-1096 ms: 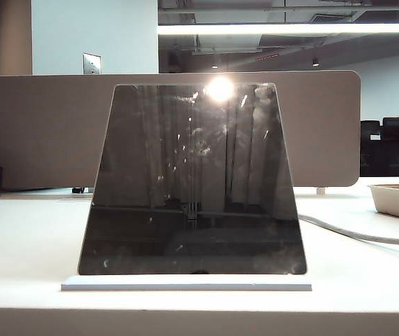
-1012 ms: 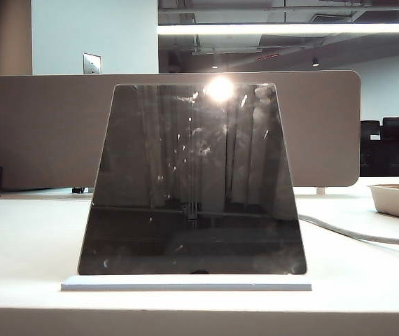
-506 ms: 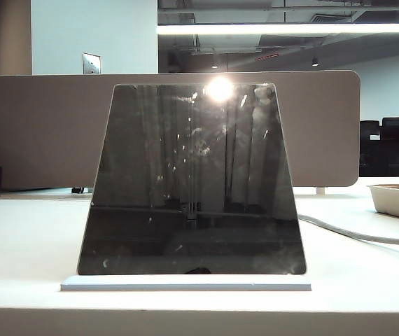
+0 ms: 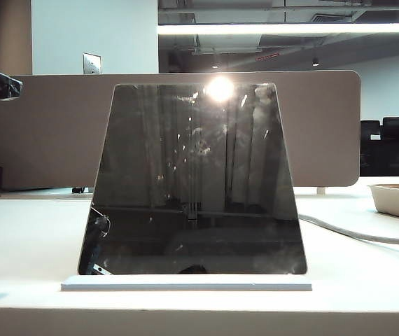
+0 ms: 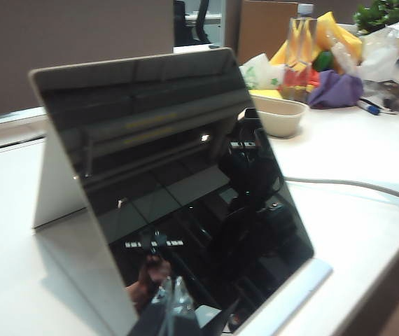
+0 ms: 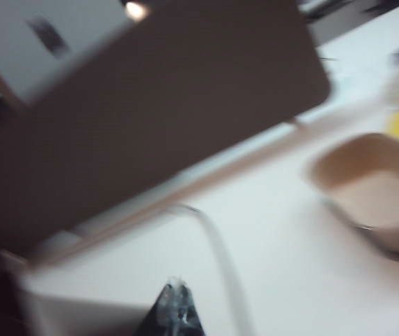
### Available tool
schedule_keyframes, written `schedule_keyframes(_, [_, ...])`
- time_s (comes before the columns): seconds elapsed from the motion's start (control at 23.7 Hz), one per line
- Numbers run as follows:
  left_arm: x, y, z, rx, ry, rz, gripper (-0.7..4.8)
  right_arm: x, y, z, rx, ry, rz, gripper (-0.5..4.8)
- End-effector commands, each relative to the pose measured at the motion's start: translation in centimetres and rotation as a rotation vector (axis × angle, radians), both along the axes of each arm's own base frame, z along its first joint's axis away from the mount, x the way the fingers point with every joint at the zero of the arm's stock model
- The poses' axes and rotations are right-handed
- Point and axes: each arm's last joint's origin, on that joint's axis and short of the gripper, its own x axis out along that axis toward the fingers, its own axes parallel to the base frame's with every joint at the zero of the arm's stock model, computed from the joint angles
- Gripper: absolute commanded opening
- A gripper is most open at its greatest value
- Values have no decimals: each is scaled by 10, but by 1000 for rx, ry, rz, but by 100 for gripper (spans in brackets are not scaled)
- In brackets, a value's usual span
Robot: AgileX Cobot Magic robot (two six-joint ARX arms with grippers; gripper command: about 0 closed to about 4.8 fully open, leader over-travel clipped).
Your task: Push the base of the mirror on the table to move it forward for a short distance.
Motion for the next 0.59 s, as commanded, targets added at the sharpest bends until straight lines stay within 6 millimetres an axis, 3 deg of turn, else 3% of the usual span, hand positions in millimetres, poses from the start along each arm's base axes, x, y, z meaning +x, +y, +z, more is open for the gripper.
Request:
schedule_keyframes(0.04, [0, 0, 1, -4, -12, 7, -1, -22, -1, 57, 335, -477, 154, -1])
schedule_keyframes(0.08, [0, 0, 1, -4, -12, 7, -1, -30, -2, 72, 359, -562, 159, -1])
schedule_keyframes(0.13, [0, 0, 1, -5, -12, 7, -1, -48, -4, 111, 378, -695, 169, 0])
schedule_keyframes(0.17, [0, 0, 1, -4, -12, 7, -1, -59, -5, 136, 379, -746, 174, 0])
schedule_keyframes(0.21, [0, 0, 1, -4, -12, 7, -1, -74, -6, 179, 366, -815, 203, 1])
schedule_keyframes(0.25, [0, 0, 1, -4, -12, 7, -1, -82, -5, 206, 332, -859, 252, 2])
schedule_keyframes(0.3, [0, 0, 1, -5, -12, 7, -1, -91, -2, 249, 193, -919, 345, 16])
schedule_keyframes(0.34, [0, 0, 1, -4, -11, 7, -1, -93, 2, 272, 61, -939, 417, 23])
schedule_keyframes(0.38, [0, 0, 1, -4, -12, 7, -1, -85, 8, 307, -102, -874, 582, 21])
schedule_keyframes(0.42, [0, 0, 1, -4, -11, 7, -1, -77, 11, 319, -141, -801, 659, 21])
schedule_keyframes(0.46, [0, 0, 1, -4, -11, 7, -1, -52, 17, 334, -185, -580, 826, 21])
schedule_keyframes(0.59, [0, 0, 1, -4, -11, 7, -1, 7, 26, 325, -141, -221, 1020, 8])
